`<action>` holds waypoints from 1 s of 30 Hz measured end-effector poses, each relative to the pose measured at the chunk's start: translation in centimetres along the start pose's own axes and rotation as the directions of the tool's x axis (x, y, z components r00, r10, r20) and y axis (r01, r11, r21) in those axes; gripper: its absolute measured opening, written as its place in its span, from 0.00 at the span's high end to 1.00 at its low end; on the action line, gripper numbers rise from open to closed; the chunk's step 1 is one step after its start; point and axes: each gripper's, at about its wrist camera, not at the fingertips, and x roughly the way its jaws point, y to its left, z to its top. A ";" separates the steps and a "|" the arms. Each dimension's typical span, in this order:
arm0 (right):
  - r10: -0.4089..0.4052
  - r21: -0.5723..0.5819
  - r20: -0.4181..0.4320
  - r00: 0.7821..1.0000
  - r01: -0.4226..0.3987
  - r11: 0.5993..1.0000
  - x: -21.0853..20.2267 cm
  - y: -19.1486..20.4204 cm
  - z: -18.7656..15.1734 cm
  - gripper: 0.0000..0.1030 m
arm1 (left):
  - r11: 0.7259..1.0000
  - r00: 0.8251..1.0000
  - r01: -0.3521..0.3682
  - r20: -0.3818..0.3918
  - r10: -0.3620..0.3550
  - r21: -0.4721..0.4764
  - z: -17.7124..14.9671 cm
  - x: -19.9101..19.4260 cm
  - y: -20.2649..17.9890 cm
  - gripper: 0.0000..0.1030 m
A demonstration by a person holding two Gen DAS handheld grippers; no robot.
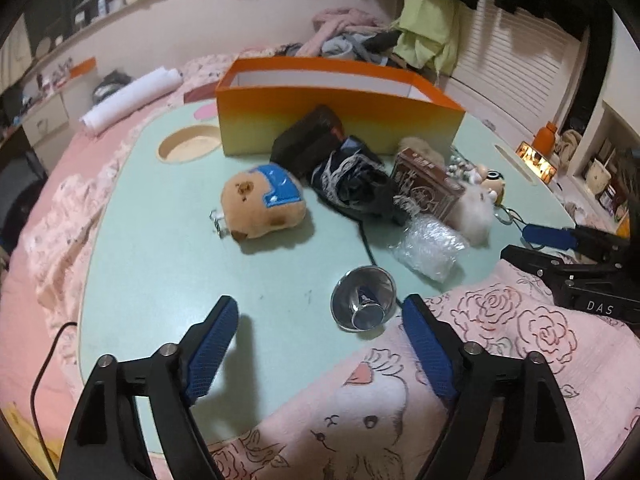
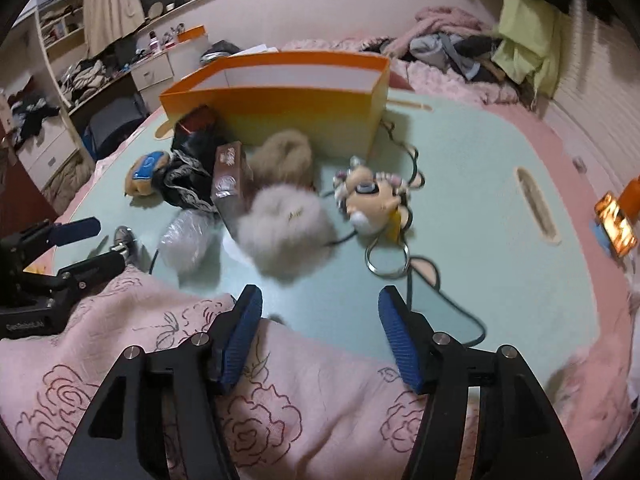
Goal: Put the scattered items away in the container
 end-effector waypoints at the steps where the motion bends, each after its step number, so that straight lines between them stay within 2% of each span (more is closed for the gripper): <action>1: 0.002 0.016 -0.004 1.000 -0.002 1.000 0.3 -0.3 -0.1 0.34 | 1.000 1.000 0.001 -0.003 -0.001 -0.003 -0.1 0.2 0.2 0.09; 2: -0.007 0.025 -0.005 1.000 0.008 1.000 0.5 -0.5 -0.2 0.30 | 1.000 1.000 -0.008 0.003 0.008 -0.004 -0.2 0.3 0.3 0.04; 4: -0.058 0.016 0.009 0.998 0.058 0.998 0.8 -0.6 -0.4 0.15 | 1.000 1.000 -0.019 0.006 0.019 -0.005 -0.3 0.5 0.4 0.01; 8: -0.091 0.005 0.008 0.996 0.091 0.996 1.1 -0.5 -0.5 0.10 | 1.000 1.000 -0.027 0.009 0.027 0.007 -0.4 0.6 0.3 0.01; 11: -0.107 0.021 -0.001 0.994 0.107 0.994 1.3 -0.9 -0.5 0.00 | 1.000 1.000 -0.027 0.014 0.027 0.008 -0.4 0.6 0.3 0.01; 30: -0.107 0.025 -0.002 0.994 0.107 0.994 1.3 -1.1 -0.6 0.00 | 1.000 1.000 -0.027 0.013 0.027 0.009 -0.3 0.7 0.3 0.00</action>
